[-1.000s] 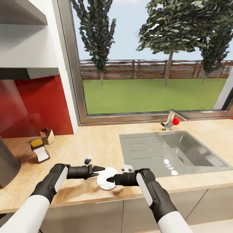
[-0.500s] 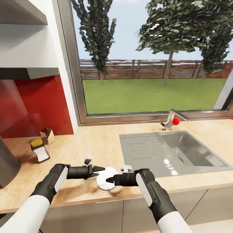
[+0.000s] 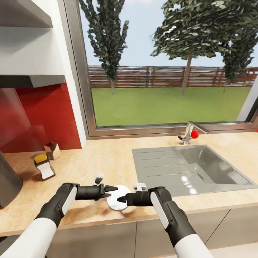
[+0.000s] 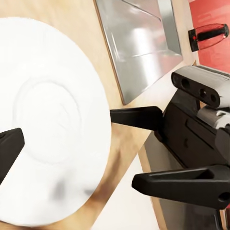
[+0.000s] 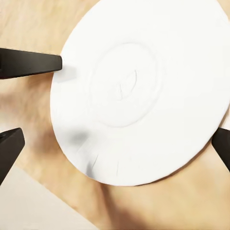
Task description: Set up a coffee station on the kitchen countertop: keep the coffee maker on the countertop, move the bottle of coffee from the kitchen shelf to the counter next to the coffee maker, place a paper coffee filter on top of the coffee maker, put the saucer next to the coffee maker with the coffee cup on the saucer, and place the electric kettle next to the coffee maker.
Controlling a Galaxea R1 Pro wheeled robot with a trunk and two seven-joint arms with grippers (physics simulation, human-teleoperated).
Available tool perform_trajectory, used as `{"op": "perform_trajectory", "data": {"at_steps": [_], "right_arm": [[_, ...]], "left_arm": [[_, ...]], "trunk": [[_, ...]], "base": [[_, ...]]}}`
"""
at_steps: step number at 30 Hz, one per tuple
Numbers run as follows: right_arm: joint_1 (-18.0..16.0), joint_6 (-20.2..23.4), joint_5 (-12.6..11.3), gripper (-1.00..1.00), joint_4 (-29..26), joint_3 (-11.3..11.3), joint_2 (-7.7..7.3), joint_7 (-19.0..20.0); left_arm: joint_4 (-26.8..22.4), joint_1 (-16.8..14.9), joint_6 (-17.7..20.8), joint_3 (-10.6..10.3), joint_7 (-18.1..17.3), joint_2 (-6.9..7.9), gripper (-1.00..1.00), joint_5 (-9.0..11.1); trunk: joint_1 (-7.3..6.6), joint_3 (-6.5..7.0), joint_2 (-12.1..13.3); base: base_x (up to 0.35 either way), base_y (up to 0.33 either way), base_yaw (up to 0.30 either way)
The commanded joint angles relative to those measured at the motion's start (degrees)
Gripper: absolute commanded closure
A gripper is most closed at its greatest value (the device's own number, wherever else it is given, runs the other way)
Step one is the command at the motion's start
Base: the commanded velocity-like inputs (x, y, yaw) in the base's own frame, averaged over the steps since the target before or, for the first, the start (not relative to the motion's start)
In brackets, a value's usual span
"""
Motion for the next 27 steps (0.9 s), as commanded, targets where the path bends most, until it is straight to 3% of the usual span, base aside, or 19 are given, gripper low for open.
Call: {"op": "perform_trajectory", "data": {"at_steps": [1, 23, 27], "right_arm": [[0.0, 0.3, 0.5, -1.00, 1.8, 0.0, 0.02, 0.2], [0.0, 0.4, 0.5, -1.00, 1.8, 0.0, 0.02, 0.2], [0.0, 0.3, 0.5, -1.00, 1.8, -0.1, 0.02, 0.2]], "left_arm": [[0.0, 0.0, 0.2, 0.0, -0.2, -0.12, -1.00, -0.1], [-0.1, 0.1, 0.4, 0.2, -0.2, -0.32, -1.00, 0.0], [0.0, 0.1, 0.3, 0.2, -0.3, -0.32, -1.00, 1.4]], "trunk": [[0.02, -0.10, -0.1], [0.02, -0.10, -0.1], [0.02, -0.10, -0.1]], "base": [[0.000, 0.000, 0.000], [0.000, 0.000, 0.000], [0.000, 0.000, 0.000]]}}
